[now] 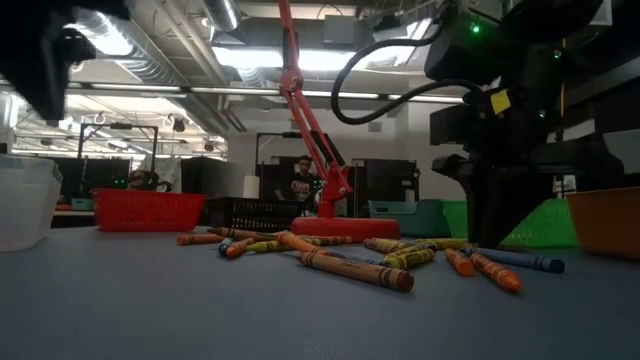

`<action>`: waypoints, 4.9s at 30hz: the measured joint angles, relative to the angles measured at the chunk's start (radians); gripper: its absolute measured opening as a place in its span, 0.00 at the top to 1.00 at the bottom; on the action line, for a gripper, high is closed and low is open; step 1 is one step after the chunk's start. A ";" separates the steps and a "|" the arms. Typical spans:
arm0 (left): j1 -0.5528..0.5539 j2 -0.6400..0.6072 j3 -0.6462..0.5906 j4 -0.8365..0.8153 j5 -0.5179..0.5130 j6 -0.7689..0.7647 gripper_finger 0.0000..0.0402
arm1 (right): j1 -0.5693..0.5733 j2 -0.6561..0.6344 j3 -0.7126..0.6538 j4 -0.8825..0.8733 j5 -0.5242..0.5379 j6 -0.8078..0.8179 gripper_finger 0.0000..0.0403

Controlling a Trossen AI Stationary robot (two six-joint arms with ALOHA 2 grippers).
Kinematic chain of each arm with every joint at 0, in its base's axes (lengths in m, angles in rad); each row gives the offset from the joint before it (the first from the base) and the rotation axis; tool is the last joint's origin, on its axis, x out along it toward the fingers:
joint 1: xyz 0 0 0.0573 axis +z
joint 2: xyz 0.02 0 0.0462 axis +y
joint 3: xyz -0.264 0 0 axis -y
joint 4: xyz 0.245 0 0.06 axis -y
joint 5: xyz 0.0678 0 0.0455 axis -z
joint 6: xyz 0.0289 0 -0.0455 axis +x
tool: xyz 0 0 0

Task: Sort crayons
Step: Put the yellow crayon into the middle right green bin, then put the orange crayon into the bottom left transparent bin

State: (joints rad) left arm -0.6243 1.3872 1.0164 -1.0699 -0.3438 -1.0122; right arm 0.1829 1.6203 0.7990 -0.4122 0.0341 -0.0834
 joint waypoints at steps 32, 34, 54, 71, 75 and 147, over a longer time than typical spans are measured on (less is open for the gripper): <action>0.296 0.000 0.000 0.306 -0.258 0.002 0.77 | 0.000 0.003 0.128 -0.078 0.007 0.000 0.96; 0.315 0.000 0.000 0.306 -0.258 0.004 0.77 | 0.000 0.003 0.164 -0.110 0.007 -0.001 0.96; 0.385 0.000 0.000 0.324 -0.258 0.055 0.77 | -0.035 -0.071 0.336 -0.629 0.354 0.077 0.96; 0.387 0.190 0.002 0.401 -0.241 0.019 0.77 | -0.217 -0.087 0.273 -0.785 0.417 0.322 0.96; 0.396 0.243 0.002 0.412 -0.181 0.018 0.77 | -0.232 -0.087 0.254 -0.782 0.410 0.323 0.96; 0.408 0.171 0.000 0.407 0.232 0.159 0.99 | -0.041 -0.084 0.252 -0.297 0.002 0.203 0.67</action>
State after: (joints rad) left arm -0.2162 1.5582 1.0161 -0.6627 -0.1115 -0.8528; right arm 0.1419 1.5368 1.0512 -0.7093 0.0363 0.1196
